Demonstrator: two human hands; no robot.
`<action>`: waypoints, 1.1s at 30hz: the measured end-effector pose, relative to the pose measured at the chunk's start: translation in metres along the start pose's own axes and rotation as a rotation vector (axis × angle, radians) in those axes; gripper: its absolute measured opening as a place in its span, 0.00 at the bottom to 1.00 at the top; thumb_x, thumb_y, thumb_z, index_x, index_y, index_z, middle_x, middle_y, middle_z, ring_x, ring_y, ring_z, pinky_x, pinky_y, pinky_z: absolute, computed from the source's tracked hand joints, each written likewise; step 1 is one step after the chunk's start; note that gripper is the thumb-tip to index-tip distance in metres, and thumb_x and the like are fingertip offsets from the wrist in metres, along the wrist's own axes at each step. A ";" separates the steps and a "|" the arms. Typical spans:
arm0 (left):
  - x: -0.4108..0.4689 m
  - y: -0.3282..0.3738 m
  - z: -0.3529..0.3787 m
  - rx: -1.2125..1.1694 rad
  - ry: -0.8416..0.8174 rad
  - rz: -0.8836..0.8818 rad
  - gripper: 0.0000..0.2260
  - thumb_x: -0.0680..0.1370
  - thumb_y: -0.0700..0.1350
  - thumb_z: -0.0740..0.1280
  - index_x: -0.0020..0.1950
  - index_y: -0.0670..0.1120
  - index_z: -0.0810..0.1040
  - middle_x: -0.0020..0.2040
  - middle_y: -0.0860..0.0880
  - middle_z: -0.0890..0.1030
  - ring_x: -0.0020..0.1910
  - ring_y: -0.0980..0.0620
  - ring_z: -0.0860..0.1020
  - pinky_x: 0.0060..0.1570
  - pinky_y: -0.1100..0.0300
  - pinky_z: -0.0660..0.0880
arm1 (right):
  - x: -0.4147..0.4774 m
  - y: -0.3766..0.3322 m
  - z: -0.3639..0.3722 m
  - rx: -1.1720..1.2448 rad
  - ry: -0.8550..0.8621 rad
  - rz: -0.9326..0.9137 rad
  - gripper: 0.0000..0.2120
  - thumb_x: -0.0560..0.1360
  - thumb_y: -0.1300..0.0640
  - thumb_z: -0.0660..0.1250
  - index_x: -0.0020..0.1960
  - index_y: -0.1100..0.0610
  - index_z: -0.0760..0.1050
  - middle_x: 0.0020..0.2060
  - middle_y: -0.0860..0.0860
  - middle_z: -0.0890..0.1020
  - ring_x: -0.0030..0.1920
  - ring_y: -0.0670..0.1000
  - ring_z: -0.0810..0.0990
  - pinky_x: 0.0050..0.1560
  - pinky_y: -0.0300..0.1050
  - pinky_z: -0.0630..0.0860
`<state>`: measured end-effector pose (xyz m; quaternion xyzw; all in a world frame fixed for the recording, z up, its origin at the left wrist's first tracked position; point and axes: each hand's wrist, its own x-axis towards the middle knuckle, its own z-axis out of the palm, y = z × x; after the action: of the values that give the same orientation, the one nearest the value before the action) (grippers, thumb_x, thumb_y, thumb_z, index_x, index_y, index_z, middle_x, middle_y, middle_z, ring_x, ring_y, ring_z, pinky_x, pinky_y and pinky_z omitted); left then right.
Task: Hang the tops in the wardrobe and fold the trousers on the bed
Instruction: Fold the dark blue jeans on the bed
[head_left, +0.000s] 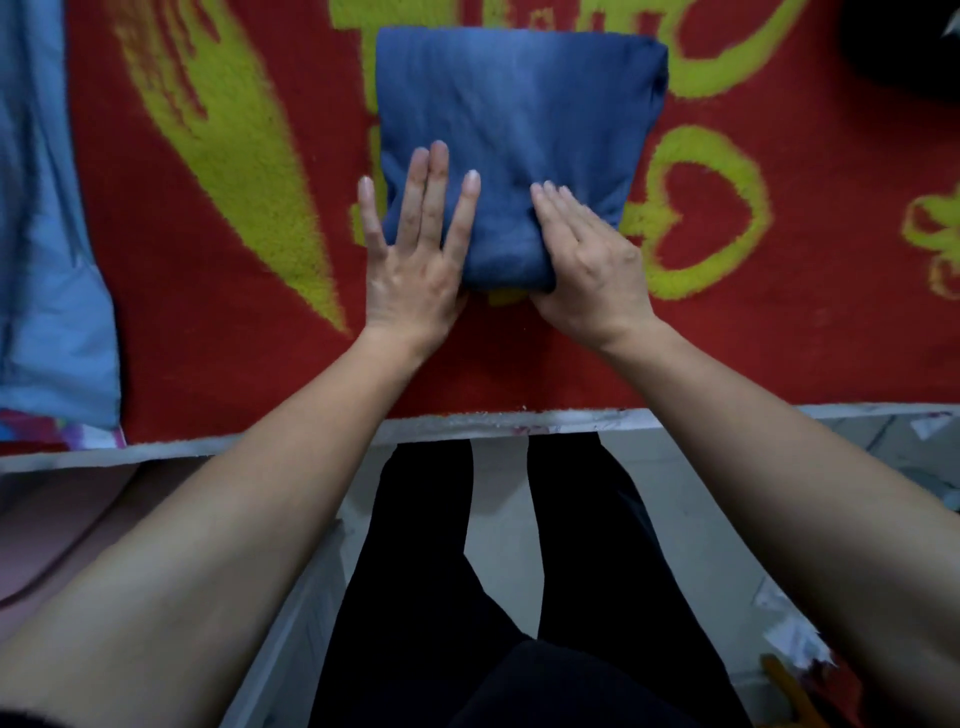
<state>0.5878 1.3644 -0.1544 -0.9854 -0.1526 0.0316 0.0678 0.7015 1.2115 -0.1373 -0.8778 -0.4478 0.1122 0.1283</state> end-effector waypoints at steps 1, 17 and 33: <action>0.014 -0.004 -0.002 -0.022 -0.006 0.007 0.29 0.80 0.47 0.64 0.79 0.44 0.59 0.77 0.38 0.61 0.77 0.40 0.60 0.70 0.32 0.56 | 0.005 0.001 -0.007 0.006 0.000 0.012 0.35 0.66 0.64 0.71 0.72 0.68 0.69 0.69 0.61 0.75 0.69 0.60 0.75 0.70 0.50 0.71; 0.011 -0.047 -0.220 -0.155 -0.060 -0.161 0.30 0.57 0.39 0.77 0.59 0.39 0.81 0.42 0.43 0.84 0.38 0.42 0.83 0.30 0.57 0.77 | 0.027 -0.057 -0.167 0.000 -0.131 -0.119 0.54 0.69 0.41 0.73 0.82 0.56 0.45 0.77 0.56 0.63 0.75 0.58 0.65 0.72 0.54 0.67; -0.256 -0.049 -0.406 0.136 0.025 -0.774 0.35 0.68 0.47 0.75 0.74 0.43 0.70 0.68 0.37 0.75 0.65 0.33 0.74 0.58 0.40 0.76 | -0.083 -0.258 -0.301 -0.170 0.002 -0.760 0.36 0.76 0.50 0.65 0.80 0.45 0.53 0.76 0.57 0.65 0.73 0.56 0.68 0.70 0.53 0.67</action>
<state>0.3636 1.2826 0.2650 -0.8486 -0.5096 0.0016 0.1419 0.5528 1.2525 0.2372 -0.6571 -0.7485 0.0183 0.0878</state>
